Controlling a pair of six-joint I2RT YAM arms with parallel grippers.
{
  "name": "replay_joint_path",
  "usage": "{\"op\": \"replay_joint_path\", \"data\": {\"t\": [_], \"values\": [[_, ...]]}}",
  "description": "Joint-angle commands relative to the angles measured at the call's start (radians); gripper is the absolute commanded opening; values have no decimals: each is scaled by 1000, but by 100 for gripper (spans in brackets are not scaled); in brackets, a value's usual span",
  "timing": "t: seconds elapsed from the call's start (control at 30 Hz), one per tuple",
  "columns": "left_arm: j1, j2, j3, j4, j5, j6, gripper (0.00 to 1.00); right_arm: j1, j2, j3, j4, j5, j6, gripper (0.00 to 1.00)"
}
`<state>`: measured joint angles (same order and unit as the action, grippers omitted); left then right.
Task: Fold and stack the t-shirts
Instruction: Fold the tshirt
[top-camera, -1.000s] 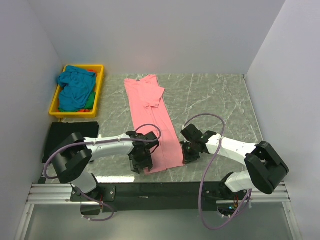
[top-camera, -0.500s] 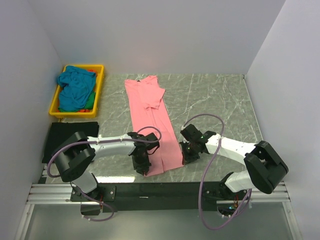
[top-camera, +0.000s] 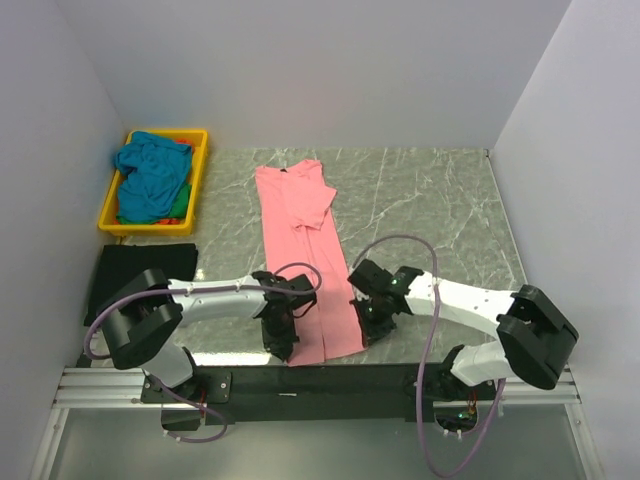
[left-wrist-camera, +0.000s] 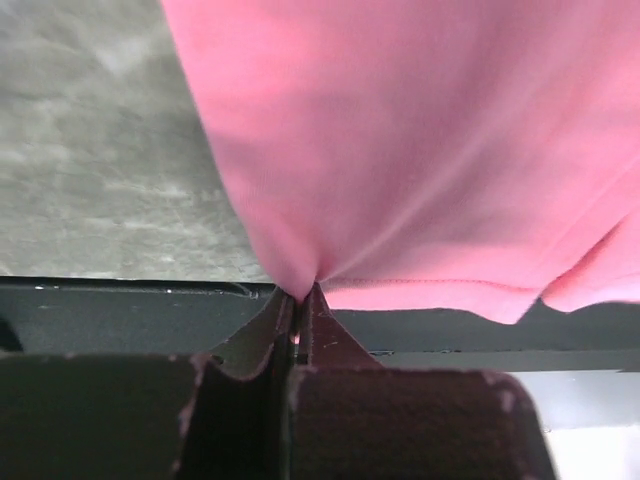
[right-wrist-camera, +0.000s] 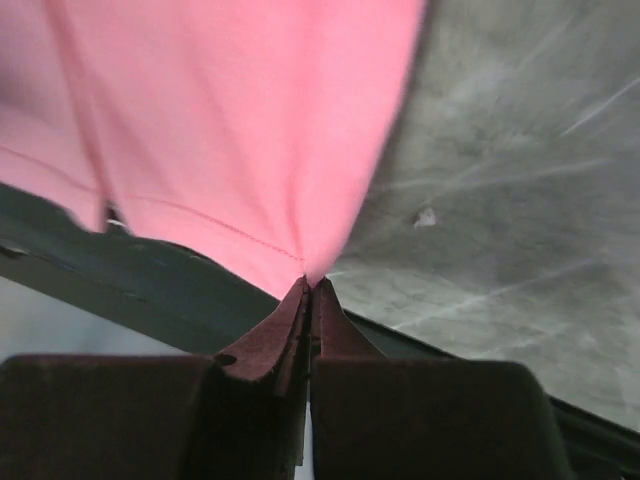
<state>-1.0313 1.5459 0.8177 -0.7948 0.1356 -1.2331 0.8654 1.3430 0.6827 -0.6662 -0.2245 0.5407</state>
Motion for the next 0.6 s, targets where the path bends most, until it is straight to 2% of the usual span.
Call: {"op": "replay_joint_path", "data": {"t": [0.0,0.3,0.57], "values": [[45,-38,52,-33,-26,33,1,-25,1,159,-84,79,-19,0],[371,-21,222,-57,-195,217,1,-149,189,469,-75,154,-113,0],[485,65,405,12,-352,369,1,-200,361,662,-24,206,-168,0]]}}
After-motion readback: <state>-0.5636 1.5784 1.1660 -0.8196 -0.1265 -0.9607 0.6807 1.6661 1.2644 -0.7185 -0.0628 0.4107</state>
